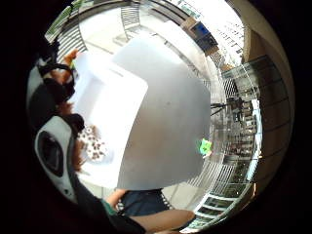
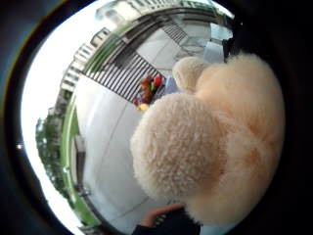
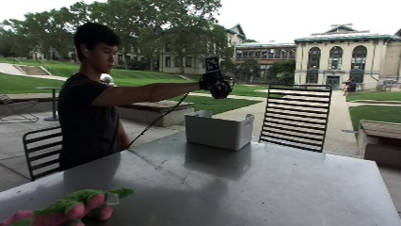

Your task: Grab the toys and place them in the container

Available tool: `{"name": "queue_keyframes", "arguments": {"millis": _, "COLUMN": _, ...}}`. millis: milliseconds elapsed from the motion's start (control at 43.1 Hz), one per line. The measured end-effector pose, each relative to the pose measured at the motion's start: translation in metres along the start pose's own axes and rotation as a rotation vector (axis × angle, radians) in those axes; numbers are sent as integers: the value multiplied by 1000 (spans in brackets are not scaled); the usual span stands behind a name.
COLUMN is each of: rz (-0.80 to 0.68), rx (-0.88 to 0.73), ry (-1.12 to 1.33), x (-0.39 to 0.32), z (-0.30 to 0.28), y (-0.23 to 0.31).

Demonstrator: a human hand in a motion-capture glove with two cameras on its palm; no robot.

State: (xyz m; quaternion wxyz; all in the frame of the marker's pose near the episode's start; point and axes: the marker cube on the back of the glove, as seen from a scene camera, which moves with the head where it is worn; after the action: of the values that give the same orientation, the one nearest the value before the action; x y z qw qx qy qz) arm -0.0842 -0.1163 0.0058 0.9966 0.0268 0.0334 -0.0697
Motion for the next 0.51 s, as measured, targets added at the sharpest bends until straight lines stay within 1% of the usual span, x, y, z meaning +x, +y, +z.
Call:
{"name": "queue_keyframes", "arguments": {"millis": 23, "rz": 45, "rx": -6, "ry": 34, "x": 5, "z": 4, "y": -2}}
{"name": "queue_keyframes", "arguments": {"millis": 46, "rz": 54, "rx": -13, "ry": 46, "x": 6, "z": 7, "y": -2}}
{"name": "queue_keyframes", "arguments": {"millis": 139, "rz": -84, "rx": -65, "ry": -64, "x": -21, "z": 10, "y": 2}}
{"name": "queue_keyframes", "arguments": {"millis": 255, "rz": -147, "rx": -108, "ry": -107, "x": -25, "z": 13, "y": 3}}
{"name": "queue_keyframes", "arguments": {"millis": 371, "rz": -117, "rx": -112, "ry": -105, "x": -18, "z": 11, "y": 2}}
{"name": "queue_keyframes", "arguments": {"millis": 510, "rz": -154, "rx": -75, "ry": -32, "x": 5, "z": -1, "y": 8}}
